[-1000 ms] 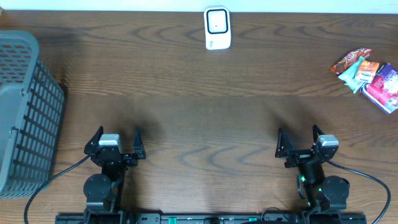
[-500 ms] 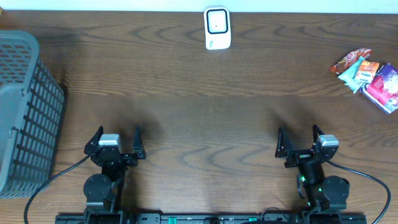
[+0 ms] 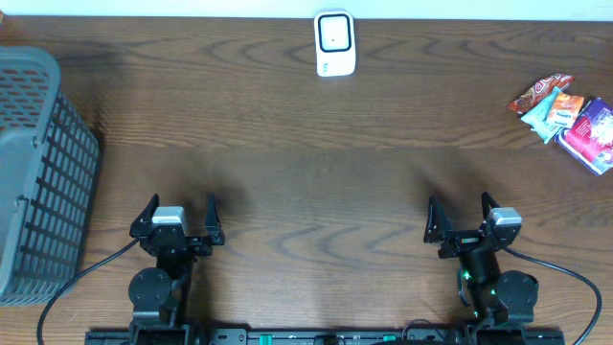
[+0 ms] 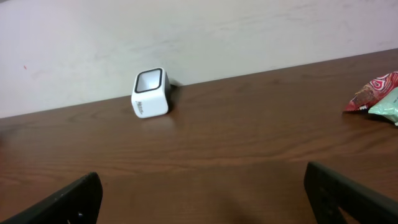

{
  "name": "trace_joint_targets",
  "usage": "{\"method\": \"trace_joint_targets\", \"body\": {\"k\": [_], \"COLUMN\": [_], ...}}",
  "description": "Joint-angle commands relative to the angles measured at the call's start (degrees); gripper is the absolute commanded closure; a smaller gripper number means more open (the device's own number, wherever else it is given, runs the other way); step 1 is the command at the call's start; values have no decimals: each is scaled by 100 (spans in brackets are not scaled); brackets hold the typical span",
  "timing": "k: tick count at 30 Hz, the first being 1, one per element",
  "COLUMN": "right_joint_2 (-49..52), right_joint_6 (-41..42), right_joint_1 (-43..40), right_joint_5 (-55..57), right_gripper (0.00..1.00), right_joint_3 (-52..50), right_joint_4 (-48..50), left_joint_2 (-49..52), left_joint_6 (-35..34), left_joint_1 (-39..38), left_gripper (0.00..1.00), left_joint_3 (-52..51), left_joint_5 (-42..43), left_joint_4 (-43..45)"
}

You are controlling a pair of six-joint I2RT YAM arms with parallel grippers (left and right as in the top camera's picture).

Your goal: Scan the item barcode

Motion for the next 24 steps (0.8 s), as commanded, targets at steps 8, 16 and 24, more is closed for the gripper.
{"method": "trace_joint_targets", "body": {"k": [8,16,24], "right_joint_2": [-39,-39,-39], "right_joint_6": [-87,-610,-918], "right_joint_1": [28,28,28], "right_joint_5": [74,131,131], "right_gripper": [1,1,1], "right_joint_3": [-9,-9,-9], "right_joint_4": [-24,-42,-44], "left_joint_2": [-35,-35,-35], "left_joint_6": [-44,-46,-44], "left_joint_1": [-24,-24,-24], "left_gripper": [2,2,2], "left_joint_3": [-98,-98,-98], "left_joint_5": [-52,-52,-52], "left_joint_4": [-210,-208,-208]}}
